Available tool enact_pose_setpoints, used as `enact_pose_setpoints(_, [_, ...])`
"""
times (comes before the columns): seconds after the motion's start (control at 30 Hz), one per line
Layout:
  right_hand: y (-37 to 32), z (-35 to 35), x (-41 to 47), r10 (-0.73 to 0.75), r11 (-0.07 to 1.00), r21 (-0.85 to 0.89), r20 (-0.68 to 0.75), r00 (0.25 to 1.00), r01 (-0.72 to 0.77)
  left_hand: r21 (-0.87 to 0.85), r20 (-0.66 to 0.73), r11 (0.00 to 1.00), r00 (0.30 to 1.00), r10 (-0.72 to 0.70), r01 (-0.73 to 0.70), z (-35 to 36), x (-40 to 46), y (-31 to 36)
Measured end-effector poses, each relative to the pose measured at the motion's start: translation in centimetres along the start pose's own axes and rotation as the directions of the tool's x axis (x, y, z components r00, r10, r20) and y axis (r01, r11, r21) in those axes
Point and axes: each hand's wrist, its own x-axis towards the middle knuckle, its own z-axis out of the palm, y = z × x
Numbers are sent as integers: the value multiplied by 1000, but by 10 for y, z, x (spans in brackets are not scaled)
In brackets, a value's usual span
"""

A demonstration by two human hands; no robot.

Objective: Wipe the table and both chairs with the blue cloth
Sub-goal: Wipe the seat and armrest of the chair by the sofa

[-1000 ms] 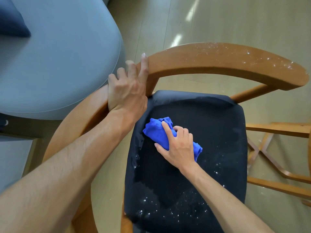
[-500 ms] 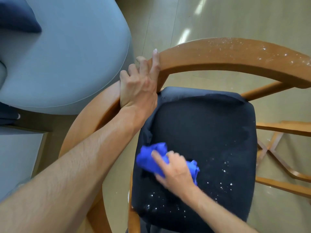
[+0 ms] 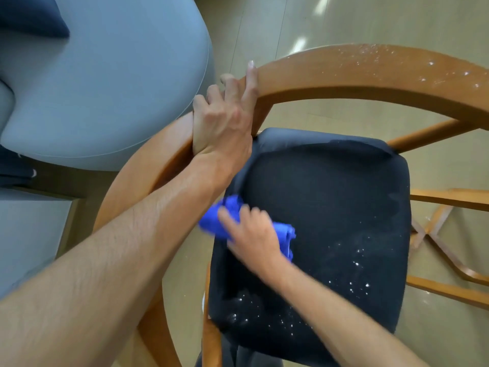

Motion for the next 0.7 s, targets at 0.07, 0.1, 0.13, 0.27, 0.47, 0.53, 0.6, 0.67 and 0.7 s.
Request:
enact_pose_setpoints(0.07, [-18,0,-78,-245,968,87,128,961,235,-19,8,1000,1000,0,1,-5,-1,-2])
enact_pose_setpoints(0.1, [-20,-2,-109,-357,933,108,169,919,342,-27,16,1000,1000,-3,4,-6,-1,-2])
enact_pose_setpoints(0.13, [-11,-5,-127,-445,895,119,183,877,430,-34,28,999,1000,-5,6,-8,-1,-2])
enact_pose_setpoints(0.27, [87,-18,-74,-333,943,30,92,939,331,12,34,1000,999,-1,1,-7,0,-1])
enact_pose_setpoints(0.47, [193,-43,-2,685,728,101,-111,720,-678,58,37,998,999,-21,19,-9,-1,-2])
enact_pose_setpoints(0.53, [145,-26,-28,589,808,71,-138,796,-585,31,63,999,998,-18,16,-12,-2,-2])
enact_pose_setpoints(0.6, [84,-15,-83,276,959,72,-11,961,-275,-12,94,1000,995,-15,16,-15,-2,-3])
enact_pose_setpoints(0.67, [53,-17,-137,-115,991,80,150,982,104,-63,132,998,991,-3,11,-20,-2,-5])
enact_pose_setpoints(0.7, [61,-20,-149,-258,965,96,173,951,244,-84,141,996,990,5,7,-23,-1,-5])
